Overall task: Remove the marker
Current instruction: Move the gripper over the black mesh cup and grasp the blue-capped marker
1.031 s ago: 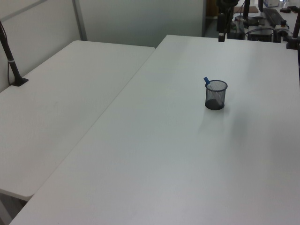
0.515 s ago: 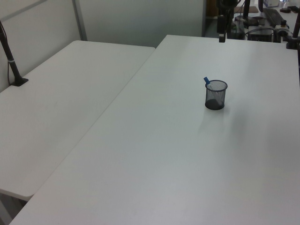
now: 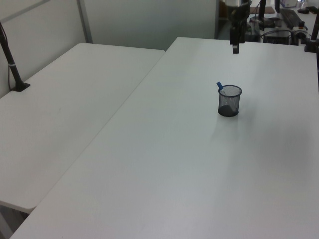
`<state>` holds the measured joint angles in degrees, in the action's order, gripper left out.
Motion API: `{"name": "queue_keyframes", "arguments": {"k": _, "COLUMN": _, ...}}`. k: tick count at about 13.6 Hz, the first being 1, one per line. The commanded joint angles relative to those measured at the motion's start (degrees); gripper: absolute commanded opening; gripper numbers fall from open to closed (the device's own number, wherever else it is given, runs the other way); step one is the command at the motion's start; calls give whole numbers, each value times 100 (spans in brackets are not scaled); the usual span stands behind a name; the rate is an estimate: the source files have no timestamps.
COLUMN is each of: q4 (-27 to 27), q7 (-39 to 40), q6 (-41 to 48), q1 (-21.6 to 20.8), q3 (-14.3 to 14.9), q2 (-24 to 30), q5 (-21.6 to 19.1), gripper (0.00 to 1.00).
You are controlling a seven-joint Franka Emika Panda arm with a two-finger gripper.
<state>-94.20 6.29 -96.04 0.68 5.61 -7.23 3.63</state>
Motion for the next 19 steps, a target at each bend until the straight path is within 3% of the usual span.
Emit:
{"name": "queue_keyframes", "arguments": {"k": 1, "q4": -160, "q7": 65, "q6": -502, "q1": -138, "q3": -42, "q2": -296, "q5": 41, "gripper": 97}}
{"name": "queue_keyframes", "arguments": {"k": 4, "q4": -160, "q7": -258, "q6": -748, "q1": -174, "q3": -296, "q2": -612, "q5": 23, "gripper": 94}}
{"name": "queue_keyframes", "arguments": {"k": 6, "q4": -134, "q7": -445, "q6": -864, "q1": -174, "q3": -446, "q2": -831, "q5": 23, "gripper": 81}}
{"name": "queue_keyframes", "arguments": {"k": 11, "q4": -186, "q7": -462, "q6": -1110, "q1": -252, "q3": -455, "q2": -1008, "q5": 15, "gripper": 48}}
{"name": "queue_keyframes", "arguments": {"k": 15, "q4": -186, "q7": -471, "q6": -1119, "q1": -306, "q3": -455, "q2": -1096, "q5": 6, "gripper": 35}}
{"name": "queue_keyframes", "arguments": {"k": 19, "q4": -178, "q7": -550, "q6": -1215, "q1": -358, "q3": -455, "q2": -1123, "q5": -29, "gripper": 13}}
